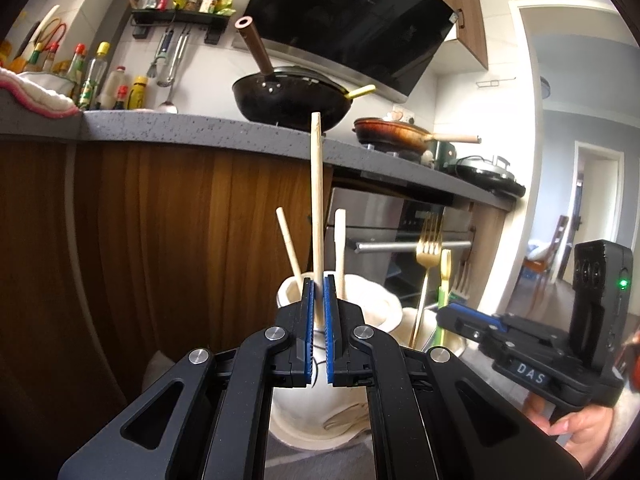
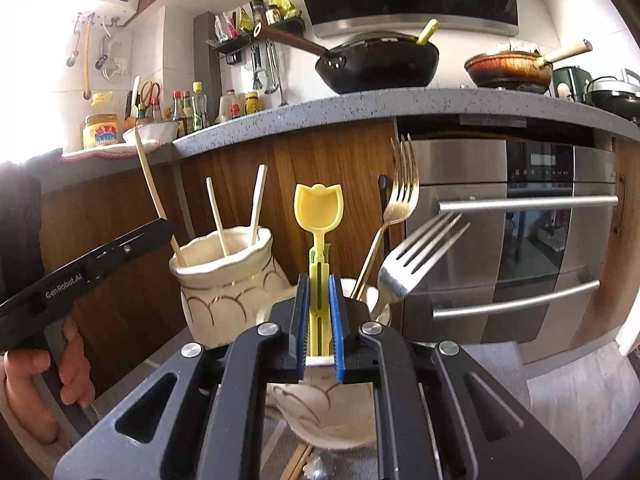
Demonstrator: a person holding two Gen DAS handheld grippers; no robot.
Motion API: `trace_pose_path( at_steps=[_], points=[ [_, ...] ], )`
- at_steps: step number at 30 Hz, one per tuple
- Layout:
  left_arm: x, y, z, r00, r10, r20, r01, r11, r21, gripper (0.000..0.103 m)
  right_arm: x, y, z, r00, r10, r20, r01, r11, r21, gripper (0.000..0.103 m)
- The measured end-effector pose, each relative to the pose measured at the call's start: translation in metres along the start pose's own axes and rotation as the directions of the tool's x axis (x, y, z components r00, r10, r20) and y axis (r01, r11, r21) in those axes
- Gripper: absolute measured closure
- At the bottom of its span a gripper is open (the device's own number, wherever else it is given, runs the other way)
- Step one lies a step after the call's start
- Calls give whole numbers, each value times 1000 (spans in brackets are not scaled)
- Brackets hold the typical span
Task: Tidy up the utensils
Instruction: 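Open the left tool over the holder while the right tool drops the yellow spoon in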
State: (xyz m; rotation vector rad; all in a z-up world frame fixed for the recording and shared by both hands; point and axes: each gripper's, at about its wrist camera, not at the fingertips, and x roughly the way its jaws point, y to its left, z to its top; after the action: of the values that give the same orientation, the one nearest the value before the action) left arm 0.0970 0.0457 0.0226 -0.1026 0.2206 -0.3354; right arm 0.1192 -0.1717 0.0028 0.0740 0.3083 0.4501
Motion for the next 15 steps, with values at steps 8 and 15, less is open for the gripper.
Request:
trace_pose_path(
  at_steps=[8,15],
  points=[
    [4,2,-3,1000,26,-17,-26,1000,14,98,3,0,-2,1000,17,-10,-17,1000,5,93],
    [0,4,-1,999,37,-1,-37,999,1,83,-1,0,0,1000,21,4,-21,1000,8,90]
  ],
)
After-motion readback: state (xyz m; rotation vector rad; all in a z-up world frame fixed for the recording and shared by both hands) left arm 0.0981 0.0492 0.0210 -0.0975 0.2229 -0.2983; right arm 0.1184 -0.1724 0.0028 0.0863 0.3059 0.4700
